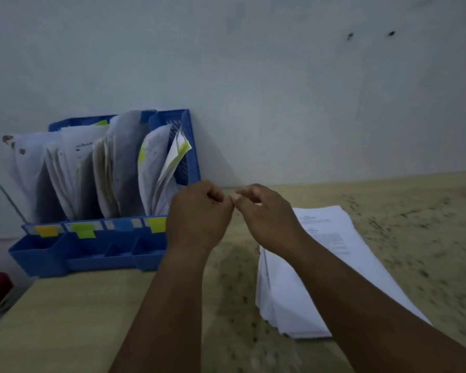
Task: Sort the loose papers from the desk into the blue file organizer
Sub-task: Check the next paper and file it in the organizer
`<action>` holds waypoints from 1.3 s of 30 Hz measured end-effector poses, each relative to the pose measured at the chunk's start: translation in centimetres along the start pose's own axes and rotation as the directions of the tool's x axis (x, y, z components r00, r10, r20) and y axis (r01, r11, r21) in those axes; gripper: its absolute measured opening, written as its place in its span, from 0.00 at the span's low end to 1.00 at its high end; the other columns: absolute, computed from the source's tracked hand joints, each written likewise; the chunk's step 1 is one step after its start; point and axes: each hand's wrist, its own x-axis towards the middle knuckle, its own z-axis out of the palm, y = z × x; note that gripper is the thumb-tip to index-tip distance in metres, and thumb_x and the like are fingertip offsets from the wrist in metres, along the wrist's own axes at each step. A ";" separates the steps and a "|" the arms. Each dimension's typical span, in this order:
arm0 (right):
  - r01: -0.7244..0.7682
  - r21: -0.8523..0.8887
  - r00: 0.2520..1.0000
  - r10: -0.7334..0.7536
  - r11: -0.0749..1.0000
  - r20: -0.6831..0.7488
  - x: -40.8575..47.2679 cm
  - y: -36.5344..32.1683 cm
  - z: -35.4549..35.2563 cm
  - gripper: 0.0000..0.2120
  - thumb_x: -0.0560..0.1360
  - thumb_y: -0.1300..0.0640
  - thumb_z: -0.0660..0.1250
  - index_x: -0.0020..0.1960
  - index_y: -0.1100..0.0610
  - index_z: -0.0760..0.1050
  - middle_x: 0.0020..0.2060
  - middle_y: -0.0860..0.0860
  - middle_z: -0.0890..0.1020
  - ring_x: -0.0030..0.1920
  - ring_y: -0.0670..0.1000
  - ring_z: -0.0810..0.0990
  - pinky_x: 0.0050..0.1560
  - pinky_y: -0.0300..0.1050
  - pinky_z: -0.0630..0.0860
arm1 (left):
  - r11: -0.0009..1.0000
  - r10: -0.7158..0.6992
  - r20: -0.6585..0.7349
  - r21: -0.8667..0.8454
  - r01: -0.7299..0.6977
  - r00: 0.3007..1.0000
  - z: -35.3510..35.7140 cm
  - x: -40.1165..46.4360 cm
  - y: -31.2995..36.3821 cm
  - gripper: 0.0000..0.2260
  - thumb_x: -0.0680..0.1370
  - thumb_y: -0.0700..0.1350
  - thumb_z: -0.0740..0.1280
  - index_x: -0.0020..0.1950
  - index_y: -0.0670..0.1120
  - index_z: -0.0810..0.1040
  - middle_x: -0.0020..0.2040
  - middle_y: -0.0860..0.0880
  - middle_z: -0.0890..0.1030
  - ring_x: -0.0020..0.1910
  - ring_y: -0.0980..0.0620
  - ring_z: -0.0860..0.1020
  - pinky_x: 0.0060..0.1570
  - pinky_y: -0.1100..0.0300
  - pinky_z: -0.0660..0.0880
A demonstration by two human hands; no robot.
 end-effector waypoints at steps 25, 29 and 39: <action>-0.082 -0.453 0.995 0.100 0.888 0.016 -4.6 10.2 -3.8 0.20 0.73 0.38 0.68 0.63 0.45 0.77 0.60 0.46 0.78 0.64 0.53 0.72 0.63 0.55 0.69 | 0.939 -0.288 0.289 -0.102 0.328 0.913 9.9 -7.3 -0.3 0.09 0.71 0.49 0.74 0.50 0.57 0.85 0.42 0.59 0.85 0.46 0.57 0.82 0.53 0.51 0.80; -0.084 -0.414 0.996 0.092 0.906 0.000 -5.0 9.7 -3.6 0.23 0.71 0.37 0.66 0.63 0.44 0.76 0.60 0.46 0.77 0.63 0.54 0.72 0.63 0.56 0.70 | 0.909 -0.292 0.270 -0.220 0.354 0.918 9.9 -7.0 -0.2 0.07 0.72 0.45 0.75 0.48 0.55 0.86 0.43 0.59 0.85 0.47 0.59 0.83 0.52 0.55 0.81; -0.136 -0.360 0.991 0.130 0.923 -0.042 -5.2 9.0 -3.4 0.33 0.64 0.31 0.68 0.65 0.43 0.72 0.60 0.45 0.75 0.63 0.51 0.71 0.63 0.56 0.71 | 0.762 -0.330 0.347 -0.452 0.464 0.878 9.1 -6.8 0.4 0.05 0.73 0.42 0.76 0.48 0.50 0.88 0.42 0.53 0.87 0.42 0.54 0.86 0.51 0.51 0.84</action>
